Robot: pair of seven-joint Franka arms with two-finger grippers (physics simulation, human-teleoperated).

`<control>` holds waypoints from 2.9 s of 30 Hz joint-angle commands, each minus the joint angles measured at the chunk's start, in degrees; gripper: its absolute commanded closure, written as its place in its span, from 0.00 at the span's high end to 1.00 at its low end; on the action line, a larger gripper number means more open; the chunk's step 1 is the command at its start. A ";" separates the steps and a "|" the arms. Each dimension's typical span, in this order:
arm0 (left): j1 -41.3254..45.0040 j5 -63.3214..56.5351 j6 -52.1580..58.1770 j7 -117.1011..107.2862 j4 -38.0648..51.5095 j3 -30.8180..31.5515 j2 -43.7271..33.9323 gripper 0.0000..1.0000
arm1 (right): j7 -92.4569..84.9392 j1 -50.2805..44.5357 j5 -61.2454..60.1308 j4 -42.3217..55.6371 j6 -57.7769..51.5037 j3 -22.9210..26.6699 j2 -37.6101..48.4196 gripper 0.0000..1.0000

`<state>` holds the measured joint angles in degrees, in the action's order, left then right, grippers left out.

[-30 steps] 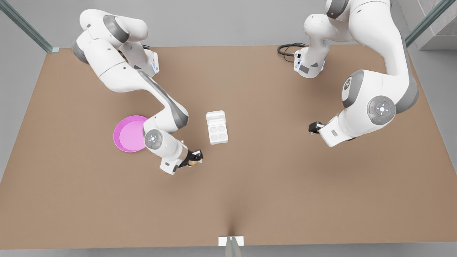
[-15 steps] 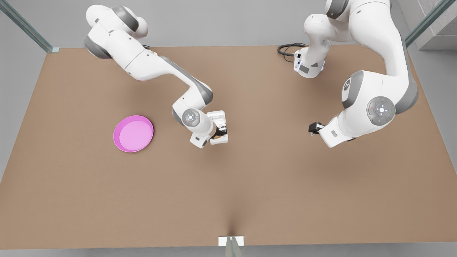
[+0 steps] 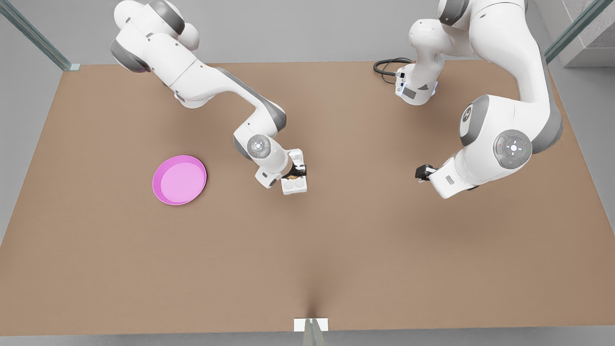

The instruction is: Pack egg into the box and close the box lid

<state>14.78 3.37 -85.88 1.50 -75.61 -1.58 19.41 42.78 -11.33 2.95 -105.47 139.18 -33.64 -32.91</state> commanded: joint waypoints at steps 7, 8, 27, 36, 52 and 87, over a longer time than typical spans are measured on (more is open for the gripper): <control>-0.01 -0.11 0.01 -0.01 0.03 0.00 -0.07 1.00 | 10.66 -0.01 0.74 -0.61 1.53 0.07 0.04 1.00; -0.01 -0.11 -0.08 -0.01 0.03 0.00 -0.07 1.00 | 10.66 -0.01 0.74 -0.61 1.44 0.07 0.04 1.00; 33.65 8.67 13.28 -71.37 -0.85 4.92 4.32 0.21 | -32.93 12.30 -3.47 11.43 -39.69 29.25 29.57 1.00; 50.44 11.66 -4.73 -101.34 -1.03 4.84 13.90 0.21 | -33.11 16.78 -2.95 16.44 -40.57 29.51 26.58 1.00; 49.38 -0.29 -26.27 -100.55 -3.22 -3.51 24.63 0.21 | -32.76 15.90 -1.80 17.67 -40.22 29.16 25.18 1.00; -4.84 -7.67 12.40 10.54 0.91 -0.17 -11.68 1.00 | -32.85 15.90 -2.16 19.69 -43.03 29.16 23.42 1.00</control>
<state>10.42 -1.94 -77.71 -48.19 -73.68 -2.49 7.96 10.57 5.01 1.03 -85.69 98.09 -4.43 -9.65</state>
